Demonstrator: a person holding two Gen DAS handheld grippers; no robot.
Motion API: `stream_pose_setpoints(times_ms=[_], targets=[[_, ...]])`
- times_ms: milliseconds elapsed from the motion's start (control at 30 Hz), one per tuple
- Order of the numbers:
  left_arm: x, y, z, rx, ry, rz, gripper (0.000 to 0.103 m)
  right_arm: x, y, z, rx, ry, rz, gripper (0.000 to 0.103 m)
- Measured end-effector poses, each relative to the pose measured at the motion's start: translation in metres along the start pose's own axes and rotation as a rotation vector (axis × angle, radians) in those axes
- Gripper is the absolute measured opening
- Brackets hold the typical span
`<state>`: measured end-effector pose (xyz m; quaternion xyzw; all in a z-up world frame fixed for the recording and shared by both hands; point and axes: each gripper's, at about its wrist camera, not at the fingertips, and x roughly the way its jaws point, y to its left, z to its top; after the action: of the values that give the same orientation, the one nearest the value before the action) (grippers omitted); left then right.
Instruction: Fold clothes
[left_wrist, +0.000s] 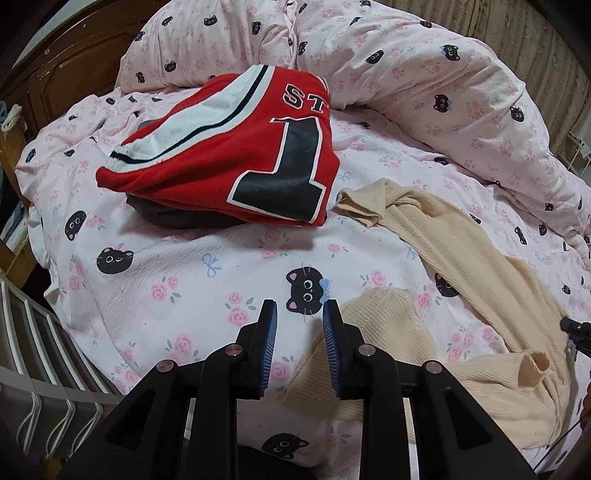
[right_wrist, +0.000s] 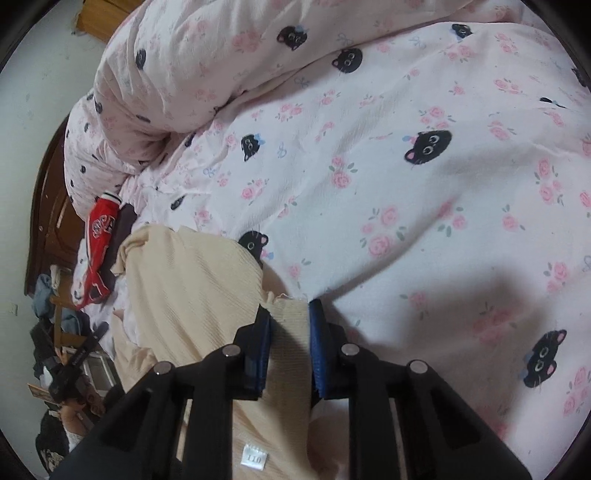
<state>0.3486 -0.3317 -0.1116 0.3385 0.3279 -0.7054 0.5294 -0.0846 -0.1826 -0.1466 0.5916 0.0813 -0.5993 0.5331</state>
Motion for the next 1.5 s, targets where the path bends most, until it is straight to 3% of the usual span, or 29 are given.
stream_pose_setpoints(times_ms=[200, 567, 1233, 1333, 1367, 1400, 1500], targets=[[-0.001, -0.003, 0.0, 0.004, 0.0, 0.004, 0.023, -0.021, 0.0, 0.005, 0.006, -0.054, 0.001, 0.02], [-0.002, -0.003, 0.0, 0.004, 0.001, 0.001, 0.023, -0.05, -0.014, 0.027, 0.049, -0.134, -0.119, 0.02], [0.002, -0.002, -0.001, 0.008, 0.019, 0.003, 0.023, -0.023, -0.032, 0.047, 0.063, -0.083, -0.343, 0.021], [0.003, -0.001, -0.001, 0.002, 0.021, 0.001, 0.023, -0.015, -0.035, 0.046, 0.061, -0.076, -0.393, 0.028], [0.002, 0.0, -0.001, 0.001, 0.021, 0.0, 0.023, -0.016, -0.037, 0.046, 0.063, -0.083, -0.405, 0.041], [0.002, 0.0, -0.001, 0.001, 0.021, 0.0, 0.023, -0.017, -0.038, 0.046, 0.065, -0.09, -0.418, 0.045], [0.003, 0.0, -0.002, 0.003, 0.022, 0.001, 0.023, -0.023, -0.044, 0.046, 0.078, -0.108, -0.419, 0.051]])
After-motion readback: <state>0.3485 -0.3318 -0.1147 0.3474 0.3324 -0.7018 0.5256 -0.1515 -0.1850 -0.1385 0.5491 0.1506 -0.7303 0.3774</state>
